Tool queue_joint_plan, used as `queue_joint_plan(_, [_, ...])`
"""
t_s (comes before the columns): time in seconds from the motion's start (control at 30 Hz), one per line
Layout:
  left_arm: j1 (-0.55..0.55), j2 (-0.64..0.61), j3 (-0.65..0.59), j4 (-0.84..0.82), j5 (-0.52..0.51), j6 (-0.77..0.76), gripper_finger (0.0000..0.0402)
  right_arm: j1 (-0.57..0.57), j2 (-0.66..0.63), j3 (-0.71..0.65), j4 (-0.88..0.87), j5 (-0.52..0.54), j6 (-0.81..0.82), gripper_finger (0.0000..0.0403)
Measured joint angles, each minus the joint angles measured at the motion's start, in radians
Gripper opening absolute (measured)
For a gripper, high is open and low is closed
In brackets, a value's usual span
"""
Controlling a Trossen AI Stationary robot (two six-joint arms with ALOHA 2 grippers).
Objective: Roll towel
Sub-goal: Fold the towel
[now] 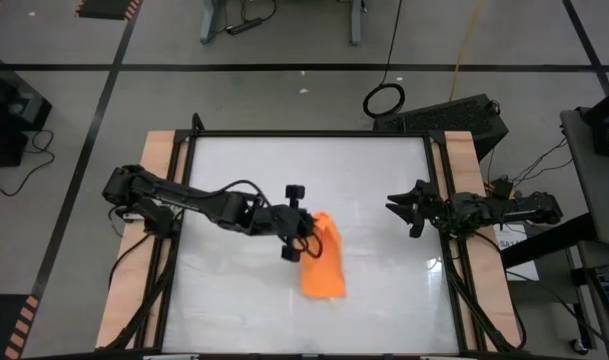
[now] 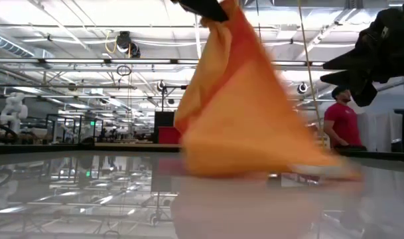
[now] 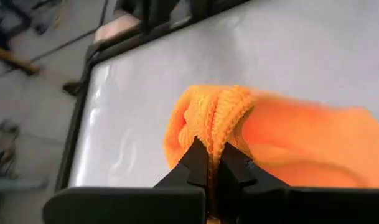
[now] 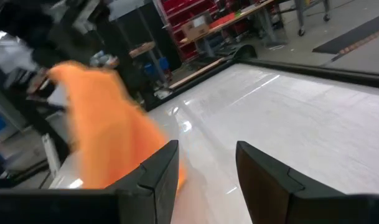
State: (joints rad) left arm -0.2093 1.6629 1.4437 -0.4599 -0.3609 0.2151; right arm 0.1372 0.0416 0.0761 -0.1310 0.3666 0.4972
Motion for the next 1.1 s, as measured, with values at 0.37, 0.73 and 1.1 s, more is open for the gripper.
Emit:
queue_joint_plan(0.37, [0.088,0.141,0.001,-0.028,0.038,0.006,0.0009,0.002,0.128,-0.006,0.017,-0.163,0.016,0.0151])
queue_joint_plan(0.73, [0.177,0.146,0.0,-0.012,0.009,0.036,0.0009,0.044,0.39,-0.062,0.311,-0.262,0.038,0.0151])
queue_joint_plan(1.1, [0.272,0.145,0.0,-0.023,0.063,0.034,0.0009,0.081,0.652,-0.061,0.645,-0.261,-0.032,0.0151])
